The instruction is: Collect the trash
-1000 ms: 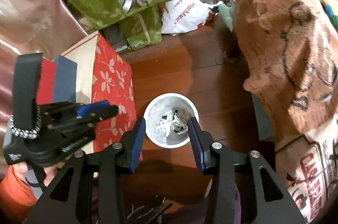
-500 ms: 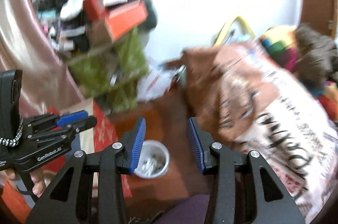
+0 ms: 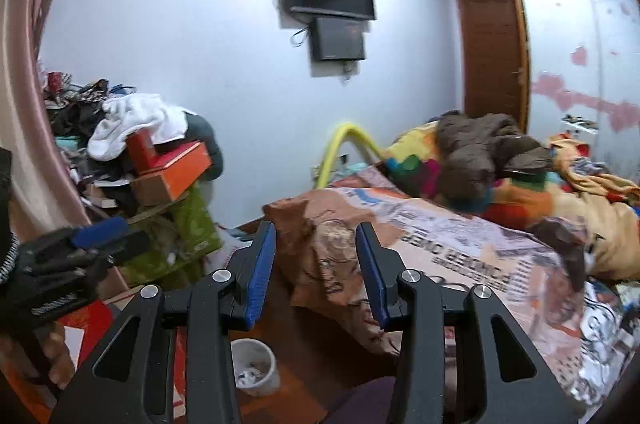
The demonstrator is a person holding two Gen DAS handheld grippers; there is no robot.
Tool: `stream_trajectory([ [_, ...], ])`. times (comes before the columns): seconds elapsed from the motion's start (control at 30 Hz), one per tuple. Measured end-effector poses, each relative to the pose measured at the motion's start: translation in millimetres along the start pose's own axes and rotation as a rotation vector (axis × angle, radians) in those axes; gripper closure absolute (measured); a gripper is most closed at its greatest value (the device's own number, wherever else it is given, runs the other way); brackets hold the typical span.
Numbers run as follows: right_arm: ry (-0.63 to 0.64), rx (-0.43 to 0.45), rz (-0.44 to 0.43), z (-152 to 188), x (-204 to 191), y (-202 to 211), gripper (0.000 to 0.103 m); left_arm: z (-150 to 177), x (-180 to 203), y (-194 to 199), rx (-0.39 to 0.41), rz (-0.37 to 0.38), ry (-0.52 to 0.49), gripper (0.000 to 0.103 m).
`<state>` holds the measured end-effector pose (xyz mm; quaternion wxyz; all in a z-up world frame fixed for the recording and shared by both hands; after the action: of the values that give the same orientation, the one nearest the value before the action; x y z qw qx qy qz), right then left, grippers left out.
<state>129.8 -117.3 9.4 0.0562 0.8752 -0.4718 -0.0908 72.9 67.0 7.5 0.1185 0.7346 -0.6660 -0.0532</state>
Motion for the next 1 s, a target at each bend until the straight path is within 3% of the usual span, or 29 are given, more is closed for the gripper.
stream_trajectory([
  [0.03,-0.004,0.005,0.013,1.4,-0.5,5.2,0.062,-1.6,3.6,5.2,0.014,0.002,-0.004,0.045],
  [0.1,-0.003,0.026,0.042,3.0,-1.0,14.1,0.045,-2.9,11.9,15.9,0.034,0.013,-0.018,0.037],
  [0.17,0.013,0.058,0.094,3.6,-2.2,25.0,0.027,-1.9,18.8,22.3,0.039,0.025,-0.026,0.019],
  [0.23,0.041,0.081,0.154,3.4,-4.6,33.4,0.014,0.1,23.2,27.8,0.048,0.029,-0.030,0.010],
  [0.3,0.062,0.096,0.211,4.5,-6.3,38.7,0.001,4.4,26.2,30.9,0.051,0.023,-0.040,0.008],
  [0.5,0.094,0.084,0.268,14.4,-8.5,47.5,0.000,15.2,27.1,37.6,0.043,0.009,-0.030,0.003],
  [1.0,0.047,0.034,0.232,26.2,-5.8,53.0,0.000,28.0,23.9,32.4,0.013,-0.011,-0.025,0.002],
])
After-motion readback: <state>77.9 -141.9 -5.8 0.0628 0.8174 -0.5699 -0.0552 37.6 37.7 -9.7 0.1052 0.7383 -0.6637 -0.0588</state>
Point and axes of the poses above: each gripper's, at about its wrist camera, not at the fingertips, and y roughly against the way its jaws point, x to its right, z to its underside, the point moved 1 cm from there along -y, roughly the way its jaws point, and after that the axes turned 11 degrees about x, right-handed, at the moved point
